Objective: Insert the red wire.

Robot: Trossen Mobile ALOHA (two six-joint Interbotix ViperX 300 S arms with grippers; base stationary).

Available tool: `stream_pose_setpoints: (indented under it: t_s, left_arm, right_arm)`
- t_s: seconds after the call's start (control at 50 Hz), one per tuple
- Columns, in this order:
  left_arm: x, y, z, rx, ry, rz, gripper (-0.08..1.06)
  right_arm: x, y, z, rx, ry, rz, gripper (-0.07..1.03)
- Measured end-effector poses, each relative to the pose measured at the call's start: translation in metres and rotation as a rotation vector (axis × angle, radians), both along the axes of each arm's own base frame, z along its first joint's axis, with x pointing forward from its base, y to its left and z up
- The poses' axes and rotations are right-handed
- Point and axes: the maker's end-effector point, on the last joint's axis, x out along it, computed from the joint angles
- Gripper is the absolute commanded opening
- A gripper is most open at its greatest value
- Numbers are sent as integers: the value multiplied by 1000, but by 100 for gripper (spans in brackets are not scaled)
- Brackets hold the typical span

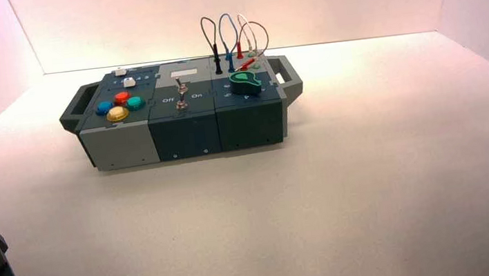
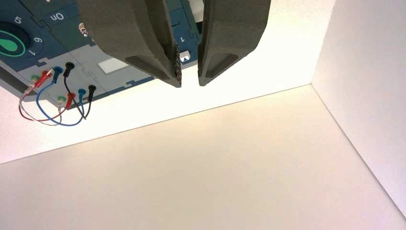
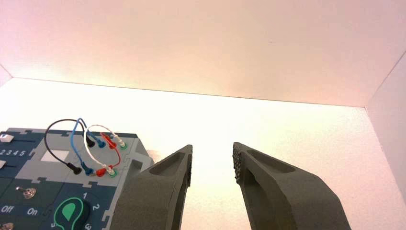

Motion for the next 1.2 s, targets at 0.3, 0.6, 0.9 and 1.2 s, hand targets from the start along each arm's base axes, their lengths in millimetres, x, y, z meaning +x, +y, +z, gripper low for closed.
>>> stream_pose_setpoints:
  t_s: [0.3,0.6,0.9,1.2]
  left_arm:
    - [0,0,0,0,0,0,22]
    - [-4,-2,-5,-23,43,-6,22]
    - [-6,-4,-5,-53,87,-9,22]
    - [-8,-15,-10,-47,140,-50,22]
  right_arm:
    - [0,0,1,0,-2,0,46]
    - [-8,3,-13,51,122,-12,46]
    - [-18,33,-11,143,223,47,46]
    - [-27,59,-10,307,281,61,48]
